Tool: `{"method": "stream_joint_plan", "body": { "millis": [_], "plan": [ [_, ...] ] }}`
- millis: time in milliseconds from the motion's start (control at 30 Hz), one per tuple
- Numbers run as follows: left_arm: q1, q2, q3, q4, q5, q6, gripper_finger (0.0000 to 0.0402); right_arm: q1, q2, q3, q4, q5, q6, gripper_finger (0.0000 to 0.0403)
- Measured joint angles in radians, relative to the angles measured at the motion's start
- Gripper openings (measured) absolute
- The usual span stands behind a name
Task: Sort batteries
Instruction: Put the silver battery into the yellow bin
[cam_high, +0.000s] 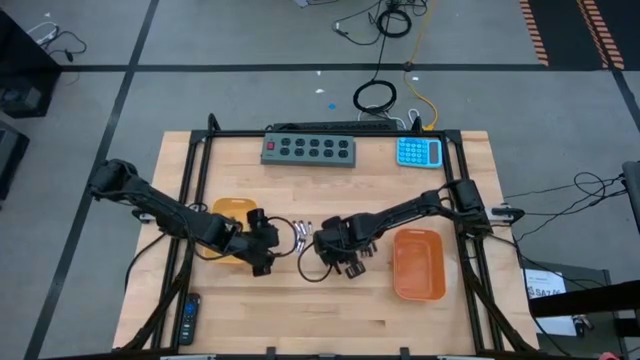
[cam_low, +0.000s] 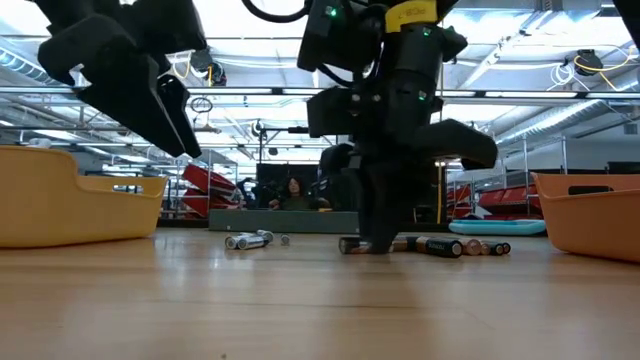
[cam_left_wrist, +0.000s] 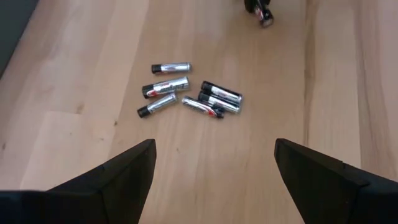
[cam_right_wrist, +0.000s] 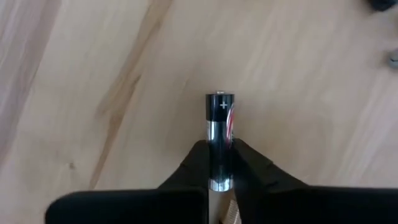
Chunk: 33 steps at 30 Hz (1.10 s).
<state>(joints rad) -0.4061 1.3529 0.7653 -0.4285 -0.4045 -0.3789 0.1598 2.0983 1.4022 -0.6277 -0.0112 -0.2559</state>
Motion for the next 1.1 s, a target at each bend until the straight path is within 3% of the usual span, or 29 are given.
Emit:
{"method": "stream_joint_plan", "body": {
  "millis": [267, 433, 533, 667, 833, 967, 1100],
  "plan": [
    [0.023, 0.024, -0.062, 0.144, -0.021, 0.202, 0.0335, -0.029, -0.061, -0.011, 0.147, 0.042, 0.299, 0.0020],
    [0.054, 0.071, -0.062, 0.184, -0.046, 0.308, 0.0335, -0.027, -0.165, -0.105, 0.394, 0.118, 0.402, 0.0020],
    [0.081, 0.092, -0.063, 0.208, -0.134, 0.317, 0.0335, -0.028, -0.195, -0.255, 0.633, 0.159, 0.475, 0.0020],
    [0.094, 0.118, -0.063, 0.289, -0.300, 0.450, 0.0335, -0.028, -0.228, -0.448, 1.113, 0.235, 0.583, 0.0020],
    [0.098, 0.171, -0.062, 0.485, -0.443, 0.735, 0.0335, -0.027, -0.215, -0.581, 1.483, 0.334, 0.609, 0.0020],
    [0.116, 0.203, -0.062, 0.612, -0.444, 0.906, 0.0335, -0.028, -0.214, -0.592, 1.550, 0.403, 0.556, 0.0020],
    [0.132, 0.208, -0.062, 0.697, -0.444, 0.964, 0.0335, -0.028, -0.214, -0.591, 1.597, 0.405, 0.535, 0.0020]
  ]
}}
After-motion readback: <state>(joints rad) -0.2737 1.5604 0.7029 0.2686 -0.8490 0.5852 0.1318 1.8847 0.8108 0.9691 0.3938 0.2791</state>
